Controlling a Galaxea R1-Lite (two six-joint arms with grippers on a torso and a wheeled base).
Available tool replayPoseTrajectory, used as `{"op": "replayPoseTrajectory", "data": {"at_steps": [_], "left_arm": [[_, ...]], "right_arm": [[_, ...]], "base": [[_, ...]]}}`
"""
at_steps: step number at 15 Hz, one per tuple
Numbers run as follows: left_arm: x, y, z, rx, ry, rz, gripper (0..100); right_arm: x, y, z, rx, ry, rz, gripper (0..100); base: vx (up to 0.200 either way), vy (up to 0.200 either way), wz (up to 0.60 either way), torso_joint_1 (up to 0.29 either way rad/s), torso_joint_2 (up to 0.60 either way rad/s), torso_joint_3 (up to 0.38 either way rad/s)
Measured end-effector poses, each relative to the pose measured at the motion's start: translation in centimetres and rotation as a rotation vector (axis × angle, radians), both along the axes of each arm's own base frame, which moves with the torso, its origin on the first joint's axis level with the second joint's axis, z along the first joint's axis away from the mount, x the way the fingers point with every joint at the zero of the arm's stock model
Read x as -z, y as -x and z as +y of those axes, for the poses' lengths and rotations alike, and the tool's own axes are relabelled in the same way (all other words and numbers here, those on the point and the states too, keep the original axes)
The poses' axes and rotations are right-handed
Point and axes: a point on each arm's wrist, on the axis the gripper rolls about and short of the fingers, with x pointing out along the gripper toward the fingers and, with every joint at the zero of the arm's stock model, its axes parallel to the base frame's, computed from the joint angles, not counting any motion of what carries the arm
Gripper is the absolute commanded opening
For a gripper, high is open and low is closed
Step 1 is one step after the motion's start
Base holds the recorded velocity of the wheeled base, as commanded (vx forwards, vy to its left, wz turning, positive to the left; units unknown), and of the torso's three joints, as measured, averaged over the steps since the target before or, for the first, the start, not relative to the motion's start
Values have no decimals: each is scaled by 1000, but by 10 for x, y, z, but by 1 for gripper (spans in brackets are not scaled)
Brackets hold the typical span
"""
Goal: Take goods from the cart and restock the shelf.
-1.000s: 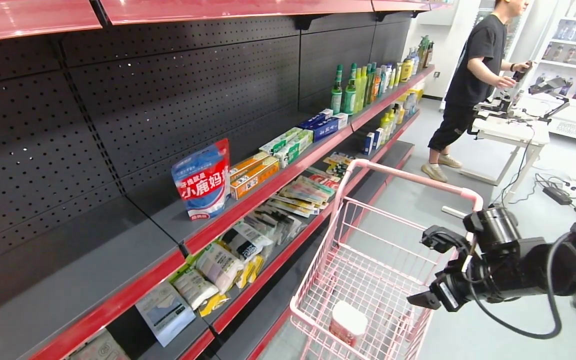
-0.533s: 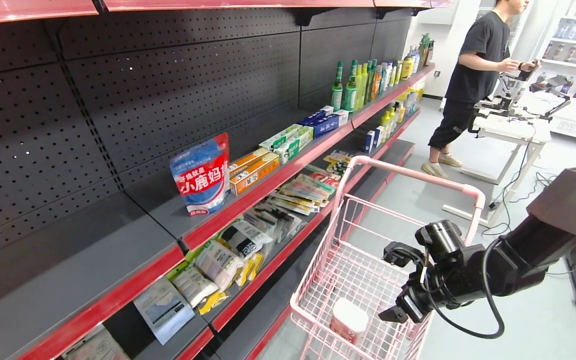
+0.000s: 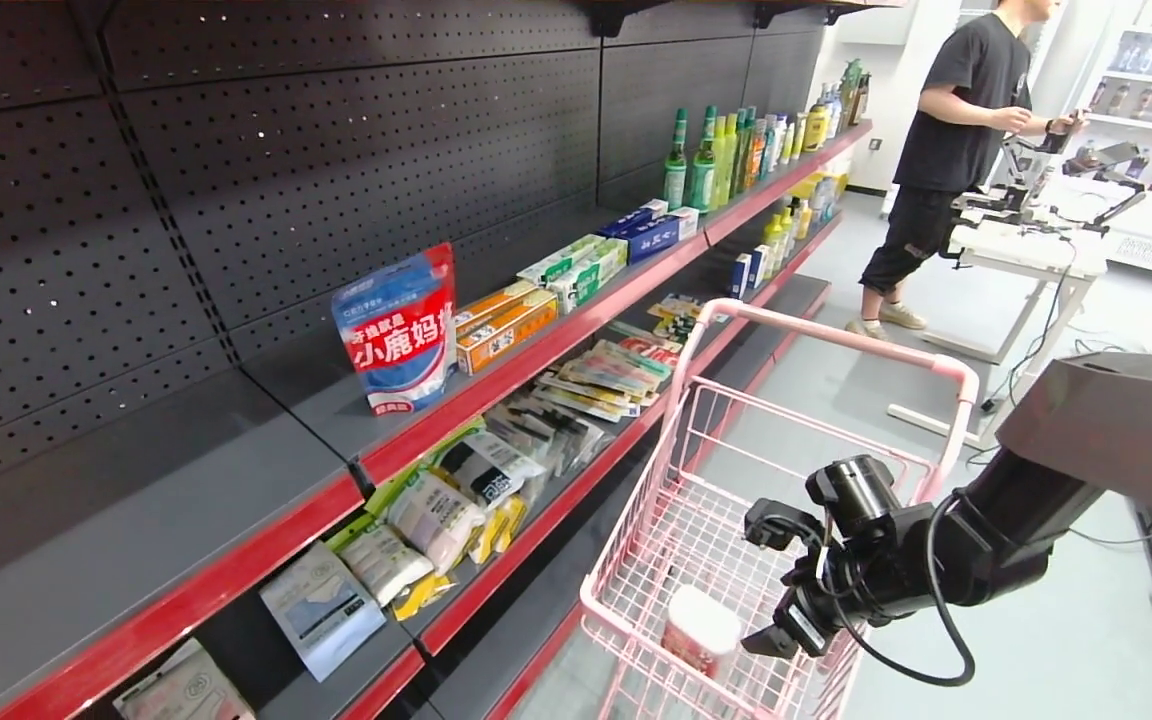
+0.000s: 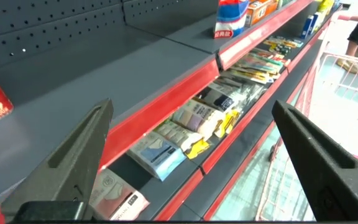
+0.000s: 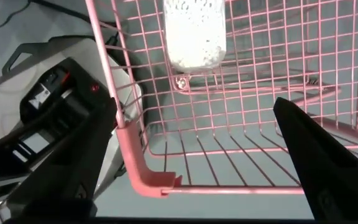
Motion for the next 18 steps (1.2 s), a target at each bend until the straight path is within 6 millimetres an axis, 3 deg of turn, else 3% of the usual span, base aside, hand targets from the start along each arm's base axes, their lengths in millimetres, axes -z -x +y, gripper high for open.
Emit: {"op": "replayPoseTrajectory", "data": {"at_steps": [8,15,18], "left_arm": [[0,0,0,0,0,-1,100],[0,0,0,0,0,0,100],[0,0,0,-1,0,0,100]], "right_arm": [[3,-3,13,-43,-16,-4,100],[4,-5,3,-2,-15,6,100],[3,3,-2,6,-10,22,100]], "base": [[0,0,600,-151,344,188],[0,0,0,-42,97,52],[0,0,-200,-1,2,4]]}}
